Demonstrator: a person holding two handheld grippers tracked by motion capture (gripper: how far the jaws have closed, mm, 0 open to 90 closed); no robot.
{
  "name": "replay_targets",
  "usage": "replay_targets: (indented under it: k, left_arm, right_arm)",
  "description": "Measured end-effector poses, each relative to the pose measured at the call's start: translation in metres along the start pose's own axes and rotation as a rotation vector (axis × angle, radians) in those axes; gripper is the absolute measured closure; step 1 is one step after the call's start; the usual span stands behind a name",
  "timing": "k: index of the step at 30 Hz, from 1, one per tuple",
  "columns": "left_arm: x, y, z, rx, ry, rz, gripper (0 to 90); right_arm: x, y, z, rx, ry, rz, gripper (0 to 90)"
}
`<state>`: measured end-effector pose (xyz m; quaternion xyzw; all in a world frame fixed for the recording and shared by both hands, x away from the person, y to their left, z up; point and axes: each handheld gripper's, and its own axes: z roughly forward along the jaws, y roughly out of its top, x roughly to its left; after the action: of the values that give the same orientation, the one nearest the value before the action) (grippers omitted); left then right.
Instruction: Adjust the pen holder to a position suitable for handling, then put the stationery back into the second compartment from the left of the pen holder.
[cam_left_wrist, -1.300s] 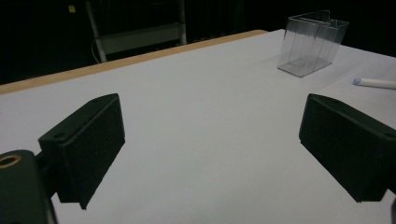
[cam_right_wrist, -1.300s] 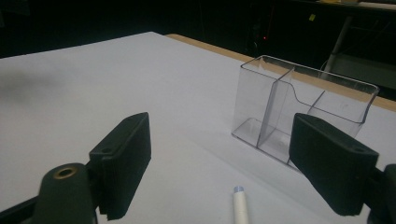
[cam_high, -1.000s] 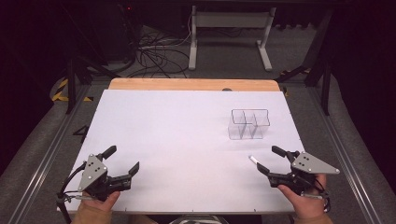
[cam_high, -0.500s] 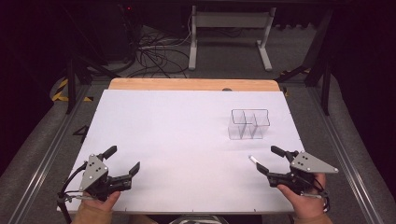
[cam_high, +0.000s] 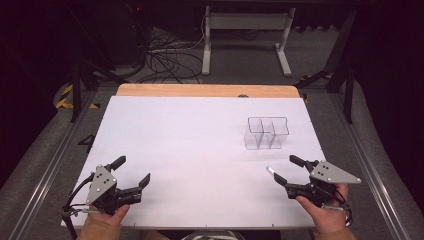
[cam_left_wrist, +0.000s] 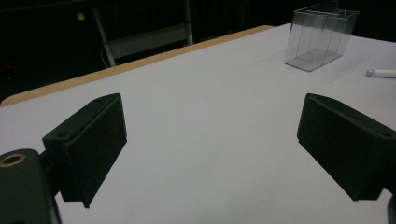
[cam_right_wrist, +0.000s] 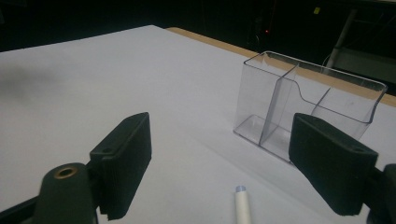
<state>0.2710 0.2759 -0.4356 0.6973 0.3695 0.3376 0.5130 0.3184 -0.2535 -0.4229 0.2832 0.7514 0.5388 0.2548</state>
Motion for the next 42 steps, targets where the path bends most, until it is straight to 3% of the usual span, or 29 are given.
replay_targets:
  k: [19,25,31,36,39,40,42]
  left_arm:
    - [-0.001,0.0,0.0,0.008,0.002,0.009,9.1]
    - [0.0,0.0,0.0,0.004,-0.003,0.009,9.2]
    - [-0.001,0.0,0.001,0.004,0.001,0.011,9.2]
    - [-0.001,0.0,0.002,0.007,-0.001,0.008,9.2]
    - [-0.002,0.0,0.002,0.005,0.001,0.009,9.2]
    - [-0.002,0.0,0.002,0.007,0.002,0.01,9.2]
    - [-0.002,0.0,0.002,0.009,0.001,0.01,9.2]
  right_arm:
    - [-0.023,0.019,0.013,0.04,-0.014,0.036,21.9]
    - [-0.03,0.028,0.024,0.093,-0.01,0.044,11.9]
    - [-0.035,0.032,0.027,0.105,-0.013,0.047,11.4]
    - [-0.037,0.031,0.029,0.113,-0.013,0.063,10.5]
    - [-0.037,0.031,0.031,0.093,-0.007,0.092,9.7]
    - [-0.037,0.032,0.032,0.089,-0.008,0.122,10.3]
    - [-0.037,0.033,0.032,0.097,0.0,0.127,10.8]
